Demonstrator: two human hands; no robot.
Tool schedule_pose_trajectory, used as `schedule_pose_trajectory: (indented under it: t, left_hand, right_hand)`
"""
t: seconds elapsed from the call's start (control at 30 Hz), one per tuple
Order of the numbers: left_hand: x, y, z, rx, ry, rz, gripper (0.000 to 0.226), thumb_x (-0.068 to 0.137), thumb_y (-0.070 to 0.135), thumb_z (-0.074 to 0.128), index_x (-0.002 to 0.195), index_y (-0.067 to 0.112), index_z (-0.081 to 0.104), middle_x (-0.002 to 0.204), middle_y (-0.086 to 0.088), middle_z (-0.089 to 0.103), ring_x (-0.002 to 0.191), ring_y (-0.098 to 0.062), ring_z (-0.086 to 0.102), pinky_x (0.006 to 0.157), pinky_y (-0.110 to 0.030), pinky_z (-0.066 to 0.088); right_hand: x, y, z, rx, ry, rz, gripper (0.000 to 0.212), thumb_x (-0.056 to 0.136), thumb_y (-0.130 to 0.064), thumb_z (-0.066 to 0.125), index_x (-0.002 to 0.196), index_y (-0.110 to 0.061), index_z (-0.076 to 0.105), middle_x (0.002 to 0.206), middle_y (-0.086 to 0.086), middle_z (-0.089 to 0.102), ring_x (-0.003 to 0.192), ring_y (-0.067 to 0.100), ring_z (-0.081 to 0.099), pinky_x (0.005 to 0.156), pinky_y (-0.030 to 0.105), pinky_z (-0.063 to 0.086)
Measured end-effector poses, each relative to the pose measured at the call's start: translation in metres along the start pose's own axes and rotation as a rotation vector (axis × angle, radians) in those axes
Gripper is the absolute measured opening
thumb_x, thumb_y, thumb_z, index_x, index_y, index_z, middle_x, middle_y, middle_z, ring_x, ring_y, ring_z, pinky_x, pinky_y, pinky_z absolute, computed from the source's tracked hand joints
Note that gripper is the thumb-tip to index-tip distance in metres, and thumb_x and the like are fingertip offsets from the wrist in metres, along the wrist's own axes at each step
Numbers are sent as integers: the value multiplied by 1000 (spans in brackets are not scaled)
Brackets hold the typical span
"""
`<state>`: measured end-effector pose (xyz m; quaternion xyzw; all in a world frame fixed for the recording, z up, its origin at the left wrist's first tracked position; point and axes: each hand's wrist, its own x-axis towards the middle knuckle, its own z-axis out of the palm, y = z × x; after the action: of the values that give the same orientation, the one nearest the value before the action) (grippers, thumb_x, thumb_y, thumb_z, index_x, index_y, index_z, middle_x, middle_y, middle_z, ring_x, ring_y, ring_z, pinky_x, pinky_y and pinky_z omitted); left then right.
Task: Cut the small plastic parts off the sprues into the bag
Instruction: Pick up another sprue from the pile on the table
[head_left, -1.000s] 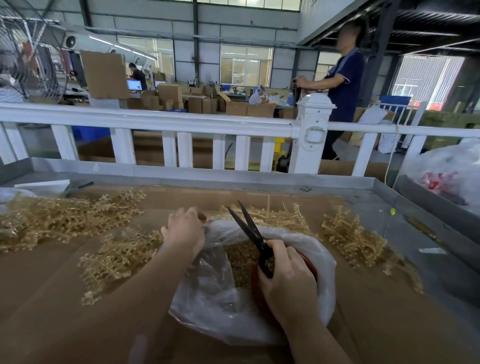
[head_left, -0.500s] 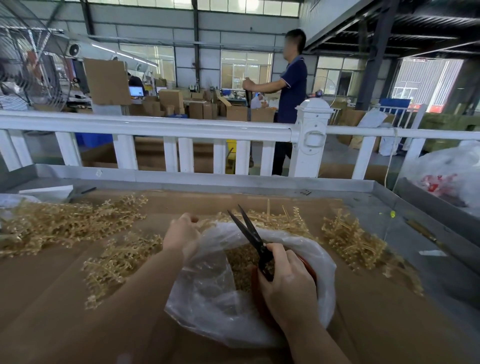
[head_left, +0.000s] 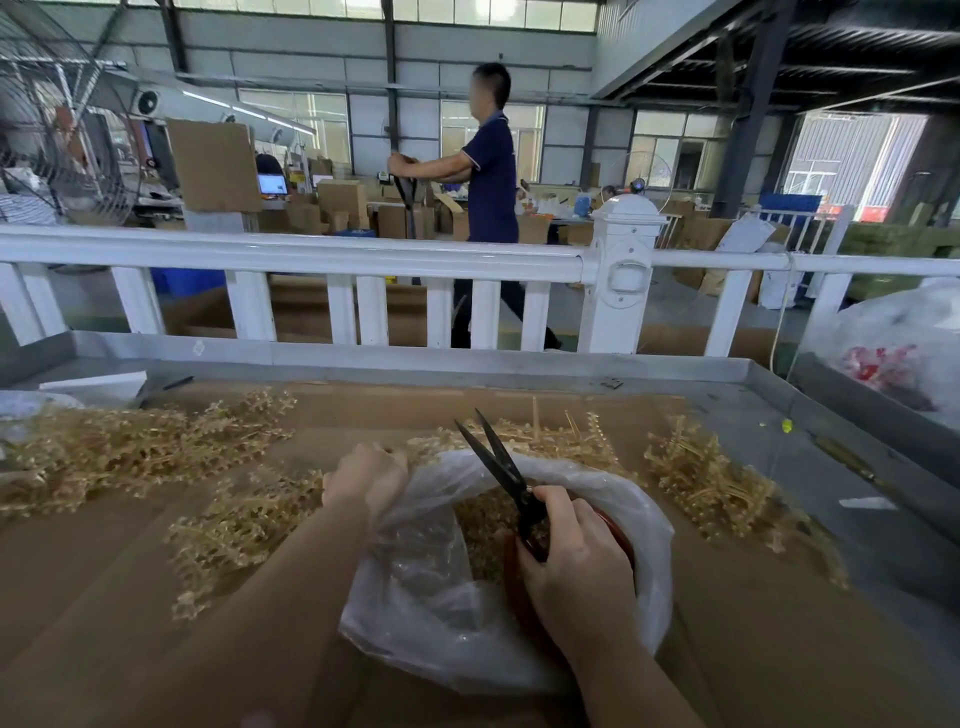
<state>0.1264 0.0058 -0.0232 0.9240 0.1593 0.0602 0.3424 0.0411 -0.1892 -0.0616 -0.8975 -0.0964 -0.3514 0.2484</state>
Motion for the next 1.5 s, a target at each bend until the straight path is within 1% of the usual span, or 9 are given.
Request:
schedule_pose_trajectory:
  t: [0.17,0.37,0.6,0.67,0.8,1.07,1.3,1.37,1.5]
  left_hand:
    - [2,-9,2,-37,52,-7,25,91,16,59,110,1,63,109,-17,67,103,-32,62,93,-38,50]
    - [6,-6,7,157,-45,-129,32,90,27,54,115,9,61,127,-18,55,125,-37,42,108,-44,28]
    - [-9,-7,5,-333,-12,-63,46,82,17,72,116,20,41,98,-8,63,103,-32,59,99,-49,43]
    - [-15,-4,3,-289,41,-39,54,81,9,72,127,17,46,92,0,61,103,-28,59,103,-49,40]
    - [-29,1,-3,-343,72,73,26,80,10,72,104,21,68,102,-7,66,84,-20,60,89,-36,50]
    - [-42,-2,-6,-11,-124,137,48,76,28,73,122,20,59,107,5,66,104,-17,60,98,-37,46]
    - [-38,1,-18,-149,213,294,27,87,8,65,90,35,65,98,8,53,101,-17,52,101,-42,42]
    - [-39,2,-21,-252,131,433,36,83,4,69,83,40,65,98,13,44,110,-18,45,103,-35,39]
    - [-49,4,-14,60,-117,598,47,86,2,61,95,49,61,137,11,37,129,-15,26,112,-31,23]
  right_hand:
    - [0,0,-1,3,-3,-4,38,71,-19,81,104,-9,66,83,2,66,76,20,64,62,27,51]
    - [0,-1,-2,8,-8,5,38,72,-20,80,106,-9,65,83,3,65,76,21,63,62,29,52]
    - [1,-1,-1,5,-1,8,37,73,-24,80,104,-11,65,81,1,64,75,20,63,61,28,50]
    - [0,-1,-1,9,-1,5,37,74,-25,80,105,-11,65,82,1,64,76,20,63,62,28,51]
    - [0,0,0,12,11,4,37,72,-22,81,103,-11,65,81,1,64,75,19,63,61,29,52]
    - [-1,2,2,10,16,4,41,70,-21,82,106,-10,65,82,1,65,76,21,64,63,30,52]
    - [0,1,0,57,61,0,39,72,-24,82,105,-12,65,85,-2,65,78,16,63,67,25,50]
    - [0,2,-1,65,75,4,38,73,-24,81,105,-12,64,86,-2,65,78,16,63,67,26,50]
    - [-1,2,-2,67,74,26,38,73,-23,81,105,-12,64,86,0,65,79,18,64,67,30,53]
